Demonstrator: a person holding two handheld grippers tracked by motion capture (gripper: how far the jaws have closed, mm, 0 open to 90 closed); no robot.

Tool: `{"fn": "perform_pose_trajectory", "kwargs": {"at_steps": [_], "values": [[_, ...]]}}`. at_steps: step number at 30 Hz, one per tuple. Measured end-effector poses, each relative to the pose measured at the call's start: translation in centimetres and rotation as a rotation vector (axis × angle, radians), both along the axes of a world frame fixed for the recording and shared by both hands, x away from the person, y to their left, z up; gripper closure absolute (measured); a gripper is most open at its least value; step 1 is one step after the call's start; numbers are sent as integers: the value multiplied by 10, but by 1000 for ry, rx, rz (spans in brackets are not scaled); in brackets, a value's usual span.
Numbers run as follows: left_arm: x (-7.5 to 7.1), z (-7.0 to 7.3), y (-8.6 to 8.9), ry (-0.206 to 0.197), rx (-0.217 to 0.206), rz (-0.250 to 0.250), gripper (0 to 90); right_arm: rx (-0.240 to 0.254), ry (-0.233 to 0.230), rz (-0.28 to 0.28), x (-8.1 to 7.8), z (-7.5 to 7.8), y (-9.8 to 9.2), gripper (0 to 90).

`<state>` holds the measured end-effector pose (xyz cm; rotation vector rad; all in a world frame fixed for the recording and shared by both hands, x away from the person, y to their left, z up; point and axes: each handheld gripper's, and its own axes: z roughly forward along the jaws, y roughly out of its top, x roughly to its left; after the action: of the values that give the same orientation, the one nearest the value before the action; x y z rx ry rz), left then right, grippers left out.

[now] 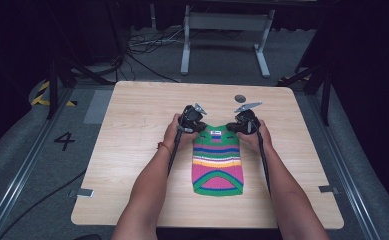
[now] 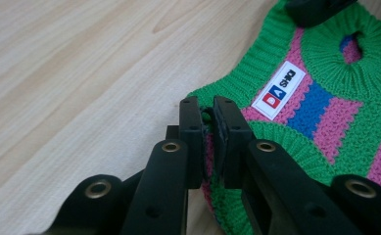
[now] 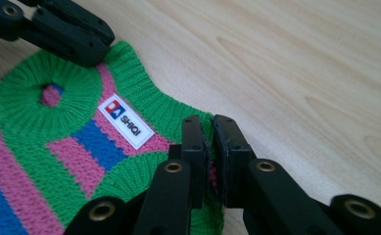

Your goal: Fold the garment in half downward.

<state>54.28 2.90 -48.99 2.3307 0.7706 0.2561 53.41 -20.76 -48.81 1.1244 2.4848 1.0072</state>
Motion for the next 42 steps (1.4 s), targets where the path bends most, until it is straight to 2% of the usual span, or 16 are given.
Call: {"fn": "perform_pose_trajectory", "kwargs": {"at_steps": [7, 8, 10, 12, 17, 23, 30, 32, 33, 35, 36, 38, 39, 42], "values": [[-3, 14, 2, -50, -12, -10, 849, 40, -42, 10, -4, 12, -4, 845], [-4, 18, 3, -60, -16, -11, 849, 59, -60, 18, -6, 18, -6, 845], [-5, 23, 4, -77, -22, -13, 850, 66, -64, 22, -7, 20, -6, 845], [-7, 29, 6, -96, -18, -17, 852, 79, -94, 34, -10, 28, -8, 845], [-9, 44, 9, -144, -18, -21, 850, 94, -126, 33, -12, 38, -8, 845], [-20, 60, 14, -182, -20, -48, 850, 122, -160, 56, -18, 51, -8, 845], [-47, 67, 21, -222, -31, -96, 850, 125, -191, 140, -44, 62, -8, 844], [-54, 67, 23, -226, -40, -107, 850, 108, -195, 162, -52, 62, -10, 841], [-60, 67, 24, -241, -37, -120, 850, 104, -198, 172, -56, 63, -10, 840], [-72, 65, 27, -247, -37, -144, 850, 107, -200, 194, -67, 63, -12, 840], [-72, 65, 27, -247, -37, -144, 850, 107, -200, 194, -67, 63, -12, 840], [-87, 60, 28, -248, -27, -189, 850, 113, -194, 232, -83, 61, -15, 840], [-87, 60, 28, -248, -27, -189, 850, 113, -194, 232, -83, 61, -15, 840], [-102, 55, 28, -249, -29, -237, 850, 112, -179, 271, -97, 57, -16, 840]]}}
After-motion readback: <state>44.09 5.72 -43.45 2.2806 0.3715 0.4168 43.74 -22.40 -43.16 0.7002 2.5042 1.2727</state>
